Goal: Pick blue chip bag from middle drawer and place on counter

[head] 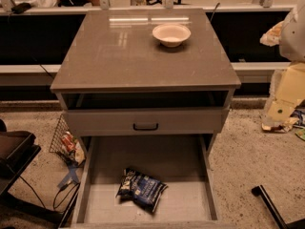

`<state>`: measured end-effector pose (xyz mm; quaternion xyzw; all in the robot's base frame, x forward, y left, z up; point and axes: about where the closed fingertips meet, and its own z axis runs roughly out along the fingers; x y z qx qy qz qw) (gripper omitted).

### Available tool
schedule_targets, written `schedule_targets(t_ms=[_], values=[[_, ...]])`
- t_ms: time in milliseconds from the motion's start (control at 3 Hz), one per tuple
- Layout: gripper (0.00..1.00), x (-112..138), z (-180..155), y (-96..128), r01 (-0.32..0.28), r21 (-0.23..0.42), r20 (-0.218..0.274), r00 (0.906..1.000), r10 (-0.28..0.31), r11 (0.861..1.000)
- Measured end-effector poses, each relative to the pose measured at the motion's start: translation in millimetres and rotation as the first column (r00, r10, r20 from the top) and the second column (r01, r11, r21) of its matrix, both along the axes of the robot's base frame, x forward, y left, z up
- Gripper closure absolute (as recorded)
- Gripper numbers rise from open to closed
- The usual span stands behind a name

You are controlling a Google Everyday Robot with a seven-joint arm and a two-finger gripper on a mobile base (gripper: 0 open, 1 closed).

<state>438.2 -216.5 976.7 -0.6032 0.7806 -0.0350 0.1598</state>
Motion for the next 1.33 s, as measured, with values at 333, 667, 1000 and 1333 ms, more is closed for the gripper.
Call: schedule_targets(t_ms=[333, 667, 1000, 1333], values=[[0.00, 2, 5, -1, 0.007, 0.007, 0.017, 0.9998, -0.007, 1.000], [0.00, 20, -7, 15, -0.005, 0.071, 0.041, 0.9992, 0.002, 0.997], [0.00, 44, -49, 50, -0.042, 0.194, 0.054, 0.9980, 0.032, 0.980], [0.00, 59, -105, 78, -0.034, 0.299, 0.044, 0.9988, 0.022, 0.954]])
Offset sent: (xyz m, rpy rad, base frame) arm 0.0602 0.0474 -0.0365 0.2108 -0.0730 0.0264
